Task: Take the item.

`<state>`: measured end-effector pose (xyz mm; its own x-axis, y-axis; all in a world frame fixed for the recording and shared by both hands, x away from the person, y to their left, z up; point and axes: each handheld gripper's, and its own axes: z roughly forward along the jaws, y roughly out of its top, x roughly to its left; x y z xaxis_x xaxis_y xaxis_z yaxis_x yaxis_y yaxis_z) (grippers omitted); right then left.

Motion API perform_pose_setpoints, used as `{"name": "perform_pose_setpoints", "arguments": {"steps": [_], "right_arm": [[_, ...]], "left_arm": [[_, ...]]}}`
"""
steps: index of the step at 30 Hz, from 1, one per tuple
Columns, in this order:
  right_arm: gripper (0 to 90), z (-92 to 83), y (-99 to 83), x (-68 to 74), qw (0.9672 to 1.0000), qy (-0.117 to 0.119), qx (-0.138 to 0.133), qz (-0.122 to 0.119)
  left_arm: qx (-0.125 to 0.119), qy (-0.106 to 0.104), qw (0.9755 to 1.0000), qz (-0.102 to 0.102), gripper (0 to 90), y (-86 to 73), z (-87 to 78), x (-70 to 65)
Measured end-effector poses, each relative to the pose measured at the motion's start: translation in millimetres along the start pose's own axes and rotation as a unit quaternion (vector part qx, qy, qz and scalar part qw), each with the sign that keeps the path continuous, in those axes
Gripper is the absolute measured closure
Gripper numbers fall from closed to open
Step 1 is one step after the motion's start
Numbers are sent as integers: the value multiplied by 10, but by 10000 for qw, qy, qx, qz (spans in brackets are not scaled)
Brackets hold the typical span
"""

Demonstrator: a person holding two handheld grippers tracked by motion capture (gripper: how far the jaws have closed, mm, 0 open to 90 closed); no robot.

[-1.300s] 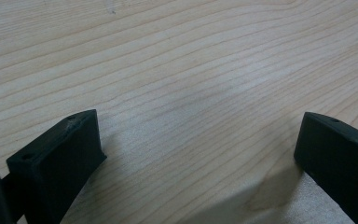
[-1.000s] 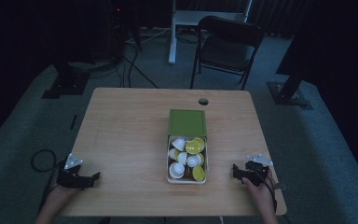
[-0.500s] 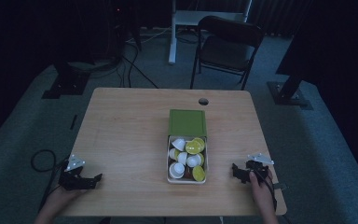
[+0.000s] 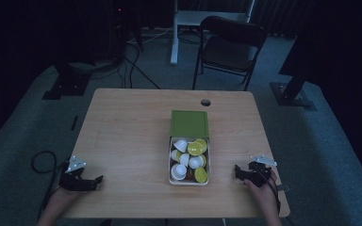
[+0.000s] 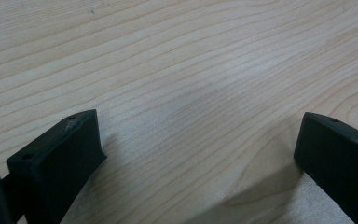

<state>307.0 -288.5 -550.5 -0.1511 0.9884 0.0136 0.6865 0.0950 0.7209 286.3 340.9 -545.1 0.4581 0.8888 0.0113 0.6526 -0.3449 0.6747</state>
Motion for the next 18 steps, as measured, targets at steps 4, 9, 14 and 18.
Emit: {"name": "perform_pose_setpoints", "arguments": {"steps": [4,9,14,18], "right_arm": [[118,1,0,0,10000,0,-3,1],[118,1,0,0,10000,1,-4,4],[118,1,0,0,10000,2,-4,2],[118,1,0,0,10000,3,-3,3]], "left_arm": [[15,11,10000,-3,15,3,-5,-4],[79,-46,10000,30,18,22,-10,-17],[82,-126,9998,131,18,93,-6,-82],[59,-193,9996,213,19,156,-9,-135]]}}
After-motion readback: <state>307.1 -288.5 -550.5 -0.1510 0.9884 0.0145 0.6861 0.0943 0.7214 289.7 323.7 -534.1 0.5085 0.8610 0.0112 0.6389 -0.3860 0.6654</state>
